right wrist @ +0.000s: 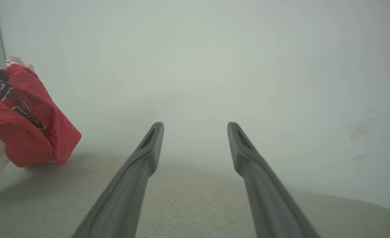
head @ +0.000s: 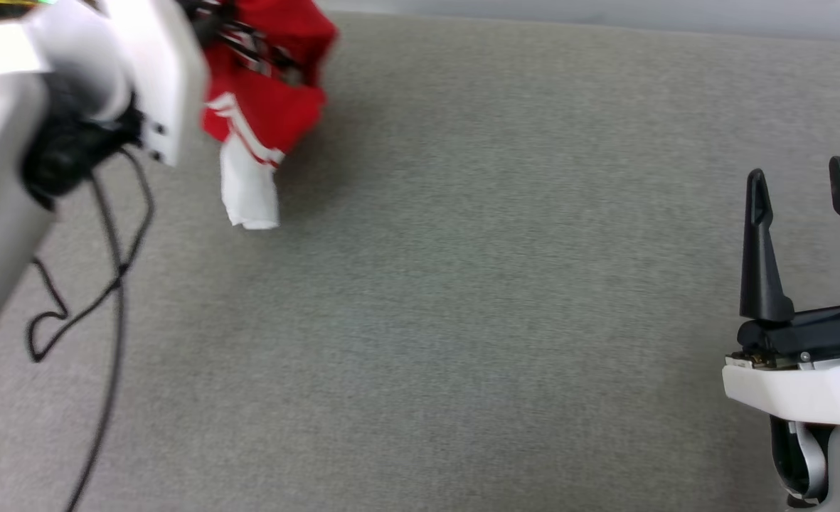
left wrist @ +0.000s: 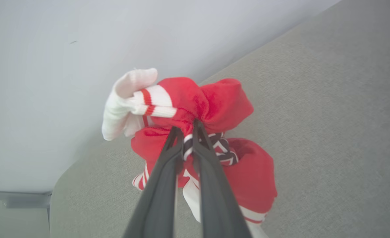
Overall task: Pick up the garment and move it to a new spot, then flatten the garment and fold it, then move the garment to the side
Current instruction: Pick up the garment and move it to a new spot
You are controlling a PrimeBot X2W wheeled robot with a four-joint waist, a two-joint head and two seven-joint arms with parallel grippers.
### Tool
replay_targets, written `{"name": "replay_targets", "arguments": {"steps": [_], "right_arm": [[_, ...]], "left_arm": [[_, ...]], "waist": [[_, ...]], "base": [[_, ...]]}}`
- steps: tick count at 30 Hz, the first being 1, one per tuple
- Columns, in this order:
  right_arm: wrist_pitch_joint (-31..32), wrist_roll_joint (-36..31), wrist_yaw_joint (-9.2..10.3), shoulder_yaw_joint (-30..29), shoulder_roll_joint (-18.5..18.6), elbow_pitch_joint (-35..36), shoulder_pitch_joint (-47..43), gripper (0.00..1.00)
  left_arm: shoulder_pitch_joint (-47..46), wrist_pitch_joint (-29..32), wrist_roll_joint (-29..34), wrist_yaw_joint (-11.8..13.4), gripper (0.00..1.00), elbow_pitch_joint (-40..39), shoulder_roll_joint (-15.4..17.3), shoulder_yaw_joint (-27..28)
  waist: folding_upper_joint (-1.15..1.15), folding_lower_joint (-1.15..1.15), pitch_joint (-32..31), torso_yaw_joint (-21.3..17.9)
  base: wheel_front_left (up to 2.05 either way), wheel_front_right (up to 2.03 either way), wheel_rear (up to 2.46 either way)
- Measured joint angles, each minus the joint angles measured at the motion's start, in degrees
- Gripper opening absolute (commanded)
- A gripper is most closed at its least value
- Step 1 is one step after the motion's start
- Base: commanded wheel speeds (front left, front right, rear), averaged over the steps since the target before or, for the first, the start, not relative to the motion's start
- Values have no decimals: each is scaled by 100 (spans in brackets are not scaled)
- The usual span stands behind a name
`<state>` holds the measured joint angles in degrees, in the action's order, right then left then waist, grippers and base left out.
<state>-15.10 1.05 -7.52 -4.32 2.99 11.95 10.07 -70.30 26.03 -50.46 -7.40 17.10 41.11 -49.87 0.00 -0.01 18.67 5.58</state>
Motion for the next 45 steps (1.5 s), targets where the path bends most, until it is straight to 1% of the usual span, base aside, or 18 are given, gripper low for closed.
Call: {"name": "replay_targets", "arguments": {"steps": [7, 15, 19, 21, 25, 27, 30, 32, 36, 38, 39, 40, 45], "right_arm": [[0, 178, 0, -74, 0, -20, -26, 100], [0, 363, 0, -166, 0, -22, -30, 100], [1, 417, 0, -230, -1, -27, -26, 100], [0, 450, 1, -252, -1, -27, -21, 100], [1, 476, 0, -266, -1, -24, 17, 100], [0, 491, 0, -266, -1, -18, 31, 100], [1, 506, 1, -275, -1, -11, 55, 100], [1, 505, 1, -280, -1, -13, 62, 100], [1, 503, 0, -301, -1, -29, 82, 100], [1, 494, 0, -310, -1, -52, 82, 100], [1, 481, 0, -312, -1, -68, 81, 100], [1, 466, 0, -316, -2, -81, 79, 100], [0, 394, 0, -333, -2, -187, -26, 100]], "left_arm": [[-152, -62, 209, -1, 0, -423, -678, -962], [-254, -359, 231, -1, 0, -677, -1599, -2046], [-191, -430, 260, 0, 0, -706, -2026, -2285], [-5, -396, 308, 0, 0, -720, -2202, -2337], [802, 255, 758, 0, 0, -945, -2535, -2358], [1177, 539, 996, 0, 0, -1058, -2616, -2360], [1665, 801, 1024, 1, 0, -1114, -2716, -2358], [1880, 1011, 1174, 0, 0, -1182, -2761, -2359], [2067, 1091, 1224, 0, 0, -1211, -2789, -2357], [2066, 951, 1307, 0, 0, -1173, -2825, -2356], [2065, 842, 1310, 0, 87, -1144, -2848, -2358], [2062, 655, 1321, 0, 100, -1116, -2876, -2358], [1937, -461, 1339, 0, 100, -907, -3003, -2354]], "waist": [[0, 0, -90, -494], [0, 0, -32, -973], [0, 1, 20, -1140], [0, 1, 49, -1204], [0, 1, 126, -1306], [0, 1, 170, -1351], [0, 1, 241, -1404], [0, 1, 281, -1421], [0, 1, 316, -1404], [0, 2, 297, -1368], [0, 2, 275, -1350], [0, 1, 245, -1329], [0, 1, -19, -1216]], "base": [[0, 0, 0], [0, 0, 0], [0, 0, 0], [0, 0, 0], [0, 0, 0], [0, 0, 0], [0, 0, 0], [0, 0, 0], [0, 0, 0], [0, 0, 0], [0, 0, 0], [0, 0, 0], [0, 0, 0]]}}
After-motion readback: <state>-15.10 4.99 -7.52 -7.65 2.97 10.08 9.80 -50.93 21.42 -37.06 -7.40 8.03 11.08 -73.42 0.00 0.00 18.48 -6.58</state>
